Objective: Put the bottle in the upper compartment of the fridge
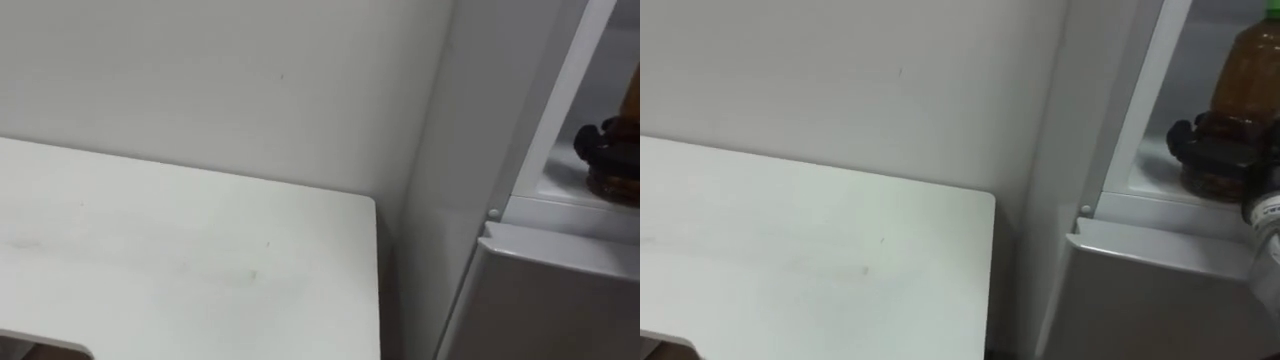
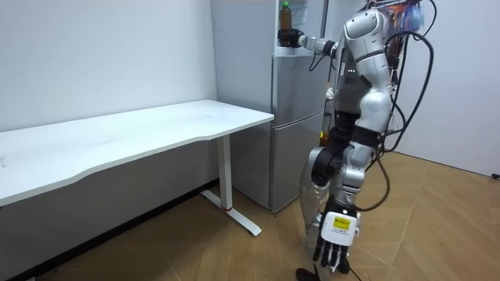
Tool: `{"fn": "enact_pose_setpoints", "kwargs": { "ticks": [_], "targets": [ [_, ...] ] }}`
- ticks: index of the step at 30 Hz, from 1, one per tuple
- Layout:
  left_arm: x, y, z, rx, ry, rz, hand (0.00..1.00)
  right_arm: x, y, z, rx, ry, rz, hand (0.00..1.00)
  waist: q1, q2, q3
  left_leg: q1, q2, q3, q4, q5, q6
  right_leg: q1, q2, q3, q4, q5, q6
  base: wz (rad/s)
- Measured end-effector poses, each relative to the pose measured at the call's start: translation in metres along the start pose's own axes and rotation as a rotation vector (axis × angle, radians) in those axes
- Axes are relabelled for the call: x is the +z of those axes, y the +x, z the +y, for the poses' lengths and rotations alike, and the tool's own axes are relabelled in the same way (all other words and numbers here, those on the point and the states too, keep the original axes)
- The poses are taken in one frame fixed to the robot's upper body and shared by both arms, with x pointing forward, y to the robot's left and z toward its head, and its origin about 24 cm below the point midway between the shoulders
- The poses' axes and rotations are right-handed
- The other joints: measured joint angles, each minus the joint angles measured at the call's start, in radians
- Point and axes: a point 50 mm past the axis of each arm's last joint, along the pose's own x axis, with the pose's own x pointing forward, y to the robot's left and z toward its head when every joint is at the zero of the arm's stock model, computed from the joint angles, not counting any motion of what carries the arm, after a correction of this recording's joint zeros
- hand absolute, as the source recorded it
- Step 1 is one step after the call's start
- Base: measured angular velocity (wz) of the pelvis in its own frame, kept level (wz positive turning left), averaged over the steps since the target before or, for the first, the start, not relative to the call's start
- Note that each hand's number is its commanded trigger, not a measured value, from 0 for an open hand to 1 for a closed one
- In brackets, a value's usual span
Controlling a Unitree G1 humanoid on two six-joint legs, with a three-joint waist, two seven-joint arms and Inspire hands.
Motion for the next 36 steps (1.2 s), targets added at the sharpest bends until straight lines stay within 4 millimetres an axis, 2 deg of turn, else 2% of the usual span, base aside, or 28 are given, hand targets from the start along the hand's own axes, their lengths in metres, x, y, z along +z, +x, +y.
{"fn": "enact_pose_setpoints", "kwargs": {
  "ticks": [5, 9, 16, 17, 18, 19, 20, 26, 36],
  "targets": [
    [-0.020, -0.003, 0.010, 0.021, -0.031, 0.054, 0.00, -0.001, 0.000, -0.003, -0.021, -0.003, -0.002, 1.00, 0.014, 0.004, -0.0057, -0.017, 0.002, -0.005, 0.020, -0.001, -0.004, 0.002, 0.004, -0.013, -0.020, 0.000, -0.018, 0.03],
    [-0.019, -0.004, 0.011, 0.026, -0.027, 0.051, 0.00, -0.004, 0.001, -0.008, -0.049, 0.004, -0.016, 1.00, 0.028, 0.014, -0.0090, -0.025, 0.003, -0.011, 0.031, 0.000, -0.006, 0.004, 0.006, -0.016, -0.021, 0.003, -0.022, 0.08],
    [-0.014, -0.002, 0.010, 0.037, -0.024, 0.051, 0.00, -0.012, 0.004, -0.014, -0.074, -0.020, -0.034, 1.00, 0.031, 0.025, -0.0047, -0.059, 0.003, -0.033, 0.061, 0.003, -0.011, -0.003, 0.008, -0.043, -0.034, 0.006, -0.028, 0.10],
    [-0.014, -0.002, 0.009, 0.035, -0.025, 0.057, 0.00, -0.010, 0.005, -0.015, -0.080, -0.020, -0.036, 0.93, 0.034, 0.027, -0.0050, -0.070, 0.005, -0.035, 0.067, 0.003, -0.011, -0.012, 0.008, -0.044, -0.031, 0.006, -0.028, 0.07],
    [-0.014, -0.001, 0.009, 0.035, -0.025, 0.058, 0.00, -0.010, 0.006, -0.016, -0.084, -0.021, -0.037, 0.76, 0.038, 0.028, -0.0045, -0.073, 0.006, -0.036, 0.067, 0.003, -0.011, -0.015, 0.008, -0.044, -0.031, 0.007, -0.027, 0.00],
    [-0.014, -0.001, 0.010, 0.037, -0.024, 0.062, 0.00, -0.010, 0.006, -0.018, -0.087, -0.021, -0.040, 0.28, 0.046, 0.031, -0.0028, -0.075, 0.008, -0.035, 0.071, 0.003, -0.011, -0.017, 0.008, -0.044, -0.032, 0.009, -0.026, -0.05],
    [-0.015, -0.002, 0.013, 0.042, -0.021, 0.069, 0.00, -0.010, 0.007, -0.021, -0.093, -0.027, -0.038, 0.00, 0.054, 0.034, -0.0035, -0.077, 0.008, -0.035, 0.074, 0.003, -0.011, -0.017, 0.008, -0.044, -0.032, 0.009, -0.025, 0.00],
    [-0.014, -0.002, 0.026, 0.073, -0.007, 0.074, 0.00, -0.005, 0.010, -0.026, -0.095, -0.022, -0.054, 0.00, 0.060, 0.049, -0.0018, -0.108, 0.006, -0.039, 0.088, 0.006, -0.012, -0.040, 0.006, -0.049, -0.028, 0.015, -0.022, 0.03],
    [-0.011, -0.002, 0.027, 0.070, -0.008, 0.065, 0.00, -0.001, 0.015, -0.031, -0.106, -0.003, -0.057, 0.00, 0.057, 0.055, -0.0017, -0.138, 0.005, -0.049, 0.105, 0.010, -0.009, -0.054, 0.003, -0.068, -0.030, 0.023, -0.027, 0.03]
  ]
}}
